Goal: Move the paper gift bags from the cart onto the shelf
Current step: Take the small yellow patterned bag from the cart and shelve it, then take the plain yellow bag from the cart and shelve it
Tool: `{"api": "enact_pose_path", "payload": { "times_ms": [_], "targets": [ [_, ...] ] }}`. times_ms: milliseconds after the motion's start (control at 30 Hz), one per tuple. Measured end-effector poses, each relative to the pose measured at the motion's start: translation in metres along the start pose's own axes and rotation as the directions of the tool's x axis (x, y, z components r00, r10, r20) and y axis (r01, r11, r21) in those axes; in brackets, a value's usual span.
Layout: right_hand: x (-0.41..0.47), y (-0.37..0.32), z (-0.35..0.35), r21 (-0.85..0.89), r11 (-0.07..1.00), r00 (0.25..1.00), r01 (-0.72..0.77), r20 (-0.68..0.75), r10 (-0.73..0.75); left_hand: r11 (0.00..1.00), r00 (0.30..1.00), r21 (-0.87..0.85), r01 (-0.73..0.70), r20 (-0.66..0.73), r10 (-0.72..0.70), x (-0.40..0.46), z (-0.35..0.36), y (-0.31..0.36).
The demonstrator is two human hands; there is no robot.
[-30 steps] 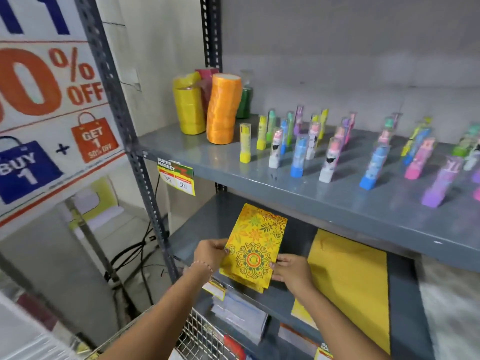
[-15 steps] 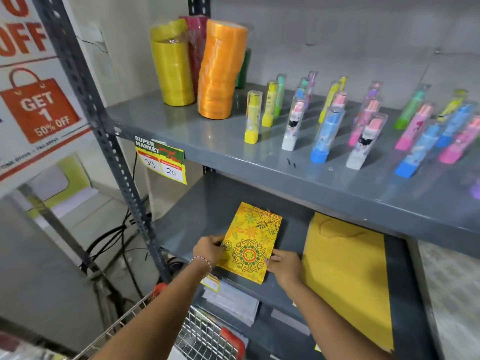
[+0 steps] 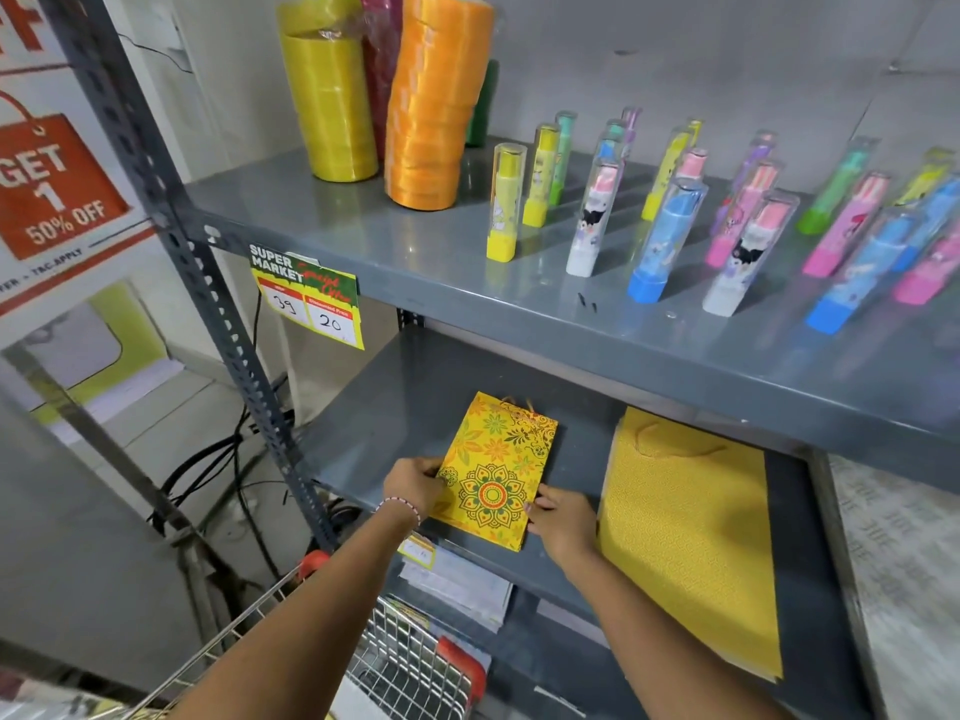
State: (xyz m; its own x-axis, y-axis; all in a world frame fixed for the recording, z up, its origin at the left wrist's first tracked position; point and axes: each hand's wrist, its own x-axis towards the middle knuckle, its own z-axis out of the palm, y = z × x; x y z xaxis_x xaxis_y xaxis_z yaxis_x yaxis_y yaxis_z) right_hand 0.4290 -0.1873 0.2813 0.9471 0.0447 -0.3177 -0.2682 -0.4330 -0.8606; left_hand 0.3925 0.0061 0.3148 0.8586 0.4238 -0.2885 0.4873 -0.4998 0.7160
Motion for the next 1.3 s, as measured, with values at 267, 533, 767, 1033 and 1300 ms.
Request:
{"api": "enact_pose_path", "payload": {
  "times_ms": [267,533,767,1033,1300],
  "targets": [
    [-0.017,-0.015,-0.007,-0.076,0.997,1.000,0.016,-0.023,-0.018,0.993,0.998,-0.103,0.049,-0.037,-0.053,-0.003,0.001,-0.001],
    [-0.089,-0.060,-0.003,-0.050,0.897,0.884,0.439,-0.157,-0.441,0.288,0.913,-0.947,0.140,0.012,-0.407,-0.094,-0.040,-0.075],
    [-0.122,-0.065,0.108,0.036,0.847,0.680,0.530,0.579,-0.450,-0.392,0.595,-0.920,0.000,0.315,-0.739,-0.250,0.004,-0.238],
    [-0.139,0.025,0.279,-0.243,0.666,0.338,0.705,0.941,-0.015,-0.582,0.351,-0.782,-0.223,0.492,-0.797,-0.290,0.058,-0.307],
    [-0.135,0.132,0.383,-0.375,0.283,0.288,0.883,0.908,0.305,-0.657,0.247,-0.666,-0.353,0.611,-0.752,-0.258,0.089,-0.369]
  ]
}}
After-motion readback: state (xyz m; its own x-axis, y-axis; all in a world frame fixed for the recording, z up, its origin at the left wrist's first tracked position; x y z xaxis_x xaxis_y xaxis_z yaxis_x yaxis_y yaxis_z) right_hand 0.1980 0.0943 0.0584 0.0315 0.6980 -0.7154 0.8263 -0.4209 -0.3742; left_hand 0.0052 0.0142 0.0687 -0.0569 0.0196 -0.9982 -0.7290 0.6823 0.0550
